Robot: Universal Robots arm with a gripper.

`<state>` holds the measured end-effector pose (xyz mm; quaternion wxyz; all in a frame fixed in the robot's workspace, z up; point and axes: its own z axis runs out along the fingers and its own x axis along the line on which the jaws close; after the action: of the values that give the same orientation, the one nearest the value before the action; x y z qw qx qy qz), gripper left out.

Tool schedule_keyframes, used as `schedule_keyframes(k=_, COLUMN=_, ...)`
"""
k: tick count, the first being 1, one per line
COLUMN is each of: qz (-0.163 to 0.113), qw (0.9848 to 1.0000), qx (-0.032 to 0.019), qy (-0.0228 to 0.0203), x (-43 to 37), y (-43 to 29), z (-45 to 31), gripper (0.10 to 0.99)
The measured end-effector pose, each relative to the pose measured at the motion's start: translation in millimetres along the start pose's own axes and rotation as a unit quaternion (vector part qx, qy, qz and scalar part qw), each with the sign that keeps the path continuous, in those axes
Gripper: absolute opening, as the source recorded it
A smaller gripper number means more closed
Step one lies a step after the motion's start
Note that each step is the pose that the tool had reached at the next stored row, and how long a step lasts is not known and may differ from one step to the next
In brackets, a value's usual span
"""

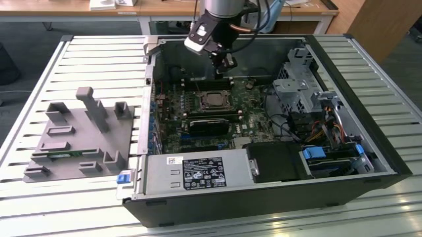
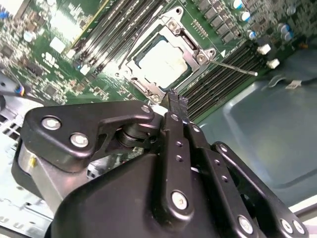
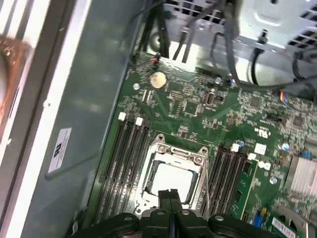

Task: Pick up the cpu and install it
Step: 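Install the first cpu locking lever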

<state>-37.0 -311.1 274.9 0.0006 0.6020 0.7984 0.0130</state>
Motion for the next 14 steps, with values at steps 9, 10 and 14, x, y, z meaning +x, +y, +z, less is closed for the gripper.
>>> schedule_keyframes(k=9, qz=-0.063, qw=0.9980, qx=0.0017, qy=0.0015, x=-0.1, y=-0.5, z=1.7, gripper=0.106)
schedule_keyframes(k=10, qz=-0.072, qw=0.9974, qx=0.0018, qy=0.0017, x=-0.1, y=-0.5, z=1.7, gripper=0.106)
schedule_keyframes(k=14, qz=-0.109, qw=0.9940, qx=0.0023, qy=0.0025, x=-0.1, y=-0.5, z=1.8, gripper=0.106)
